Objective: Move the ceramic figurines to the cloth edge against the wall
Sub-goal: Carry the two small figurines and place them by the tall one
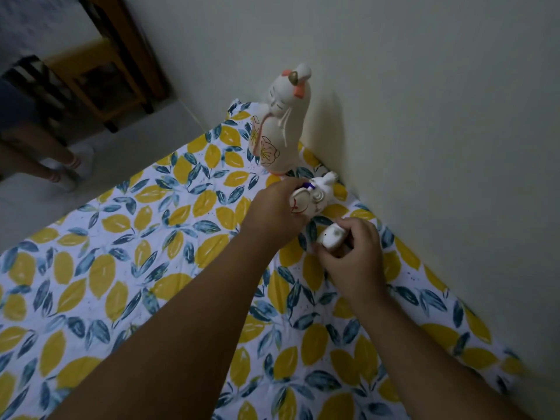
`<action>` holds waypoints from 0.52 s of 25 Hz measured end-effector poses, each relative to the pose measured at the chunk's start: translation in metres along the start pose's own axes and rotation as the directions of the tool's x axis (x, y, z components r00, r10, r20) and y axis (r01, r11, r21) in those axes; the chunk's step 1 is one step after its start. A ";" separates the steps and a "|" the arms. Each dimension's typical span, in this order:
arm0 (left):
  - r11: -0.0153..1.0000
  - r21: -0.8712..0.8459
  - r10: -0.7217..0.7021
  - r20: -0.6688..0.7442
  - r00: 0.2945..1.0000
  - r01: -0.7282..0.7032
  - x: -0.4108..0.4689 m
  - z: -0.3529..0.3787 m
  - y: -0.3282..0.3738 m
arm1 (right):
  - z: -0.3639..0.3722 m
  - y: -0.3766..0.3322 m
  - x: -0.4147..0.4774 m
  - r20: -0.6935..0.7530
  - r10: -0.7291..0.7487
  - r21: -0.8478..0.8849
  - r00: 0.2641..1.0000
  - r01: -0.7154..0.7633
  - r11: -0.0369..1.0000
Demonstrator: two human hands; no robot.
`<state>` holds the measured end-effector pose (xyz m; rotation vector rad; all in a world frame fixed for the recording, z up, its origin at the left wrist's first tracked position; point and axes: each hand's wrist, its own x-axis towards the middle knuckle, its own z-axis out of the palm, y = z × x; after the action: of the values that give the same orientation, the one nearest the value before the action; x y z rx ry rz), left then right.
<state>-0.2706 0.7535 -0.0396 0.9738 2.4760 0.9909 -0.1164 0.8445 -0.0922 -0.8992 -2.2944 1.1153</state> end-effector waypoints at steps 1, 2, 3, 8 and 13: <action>1.000 -0.006 -0.004 -0.007 1.000 0.004 -0.001 0.000 0.000 | -0.001 0.002 -0.004 0.005 0.012 0.002 1.000 -0.012 1.000; 1.000 -0.010 -0.008 -0.010 1.000 0.008 -0.001 0.001 0.000 | -0.002 0.002 -0.007 0.004 0.025 -0.002 1.000 -0.025 1.000; 1.000 -0.014 -0.011 -0.011 1.000 0.011 -0.001 0.001 0.000 | -0.002 0.004 -0.010 -0.001 0.029 -0.002 1.000 -0.029 1.000; 0.999 -0.021 -0.030 -0.006 1.000 0.030 -0.002 0.004 -0.001 | -0.004 0.005 -0.012 -0.016 0.028 0.009 0.999 -0.028 1.000; 1.000 -0.016 -0.024 -0.001 1.000 0.024 -0.005 -0.002 0.005 | -0.006 -0.007 -0.014 0.013 0.102 0.032 0.995 -0.103 0.994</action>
<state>-0.2654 0.7518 -0.0342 0.9363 2.4709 1.0022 -0.1060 0.8344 -0.0843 -1.0103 -2.2542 1.2007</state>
